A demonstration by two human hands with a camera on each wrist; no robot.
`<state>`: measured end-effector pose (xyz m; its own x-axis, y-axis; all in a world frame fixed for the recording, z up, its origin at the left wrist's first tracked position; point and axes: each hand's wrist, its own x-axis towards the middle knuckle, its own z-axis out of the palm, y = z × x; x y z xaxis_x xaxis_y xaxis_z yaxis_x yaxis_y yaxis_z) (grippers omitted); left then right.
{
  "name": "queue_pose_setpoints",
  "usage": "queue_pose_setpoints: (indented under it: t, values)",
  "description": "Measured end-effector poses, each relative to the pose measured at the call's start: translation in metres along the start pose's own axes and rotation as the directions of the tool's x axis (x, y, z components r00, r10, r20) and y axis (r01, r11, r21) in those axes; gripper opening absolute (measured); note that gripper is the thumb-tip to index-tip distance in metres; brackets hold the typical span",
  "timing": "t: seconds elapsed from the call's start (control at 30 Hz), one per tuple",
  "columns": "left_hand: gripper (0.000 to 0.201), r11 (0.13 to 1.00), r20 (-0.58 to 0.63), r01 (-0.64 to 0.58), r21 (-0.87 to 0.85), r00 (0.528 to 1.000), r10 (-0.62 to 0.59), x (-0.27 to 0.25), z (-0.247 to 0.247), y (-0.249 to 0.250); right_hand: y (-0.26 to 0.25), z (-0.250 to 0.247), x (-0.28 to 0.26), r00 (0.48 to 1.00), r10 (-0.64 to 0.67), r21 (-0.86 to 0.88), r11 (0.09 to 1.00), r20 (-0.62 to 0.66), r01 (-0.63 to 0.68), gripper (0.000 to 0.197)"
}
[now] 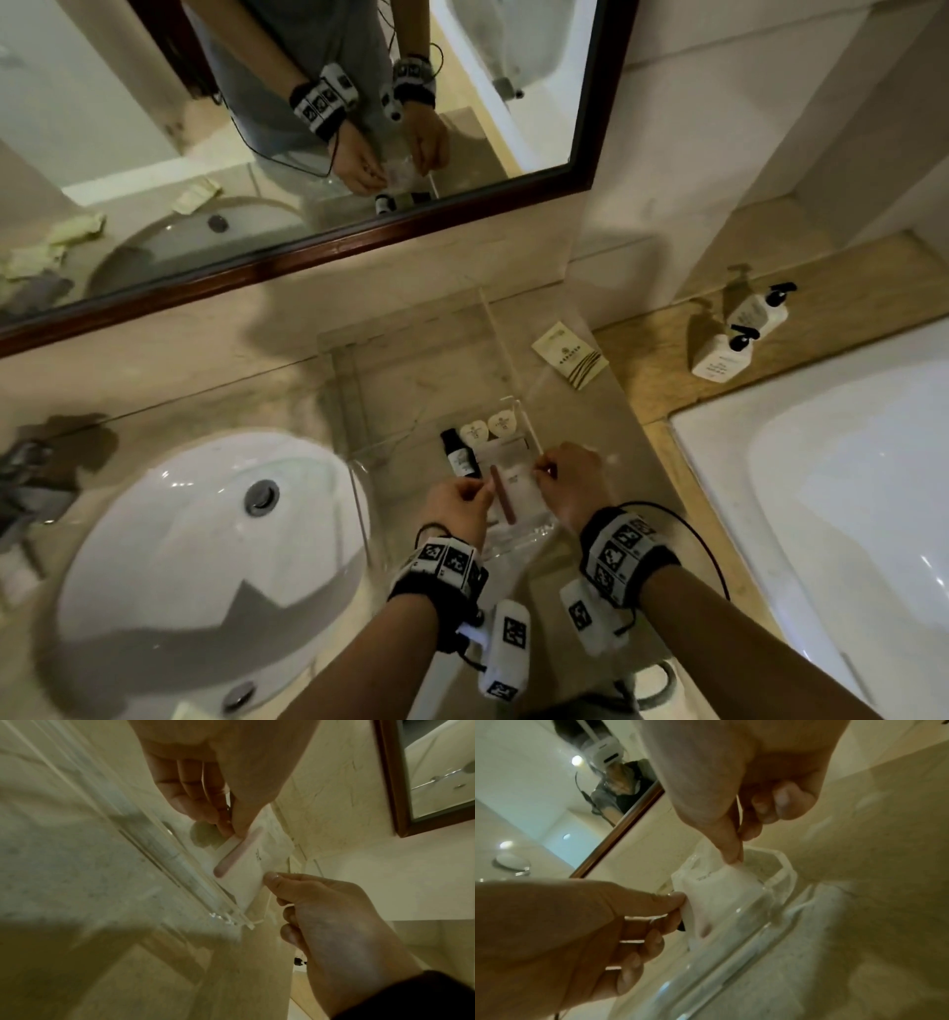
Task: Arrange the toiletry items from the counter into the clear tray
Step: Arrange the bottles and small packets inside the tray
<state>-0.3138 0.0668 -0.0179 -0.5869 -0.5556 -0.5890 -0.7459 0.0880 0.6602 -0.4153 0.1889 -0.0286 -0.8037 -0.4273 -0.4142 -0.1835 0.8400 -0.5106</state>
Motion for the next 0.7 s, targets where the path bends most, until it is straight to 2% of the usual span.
queue_pose_setpoints:
  t: [0.07,0.13,0.3,0.6,0.7]
  values:
    - [0.024,0.999,0.015,0.024,0.040,1.000,-0.025,0.003,0.001,0.002,-0.002,-0.001,0.000,1.000,0.000,-0.058,0.998,-0.021,-0.001,0.022]
    - [0.023,0.995,0.025,0.028,0.098,0.999,-0.031,0.007,0.003,0.002,-0.005,-0.003,-0.002,0.999,-0.014,-0.114,0.993,-0.032,0.010,0.014]
    - [0.019,0.981,0.031,-0.005,0.196,1.000,-0.001,0.014,0.006,0.000,-0.010,-0.003,-0.005,0.995,-0.098,-0.232,0.969,-0.028,0.089,0.014]
    - [0.016,0.942,0.011,-0.042,0.333,0.999,0.041,0.016,0.012,-0.001,-0.004,0.009,-0.003,0.991,-0.131,-0.257,0.959,-0.030,0.119,0.007]
    - [0.015,0.928,-0.007,-0.063,0.368,0.997,0.071,0.016,0.011,-0.002,-0.006,0.005,-0.008,0.979,-0.204,-0.254,0.947,0.001,0.197,0.007]
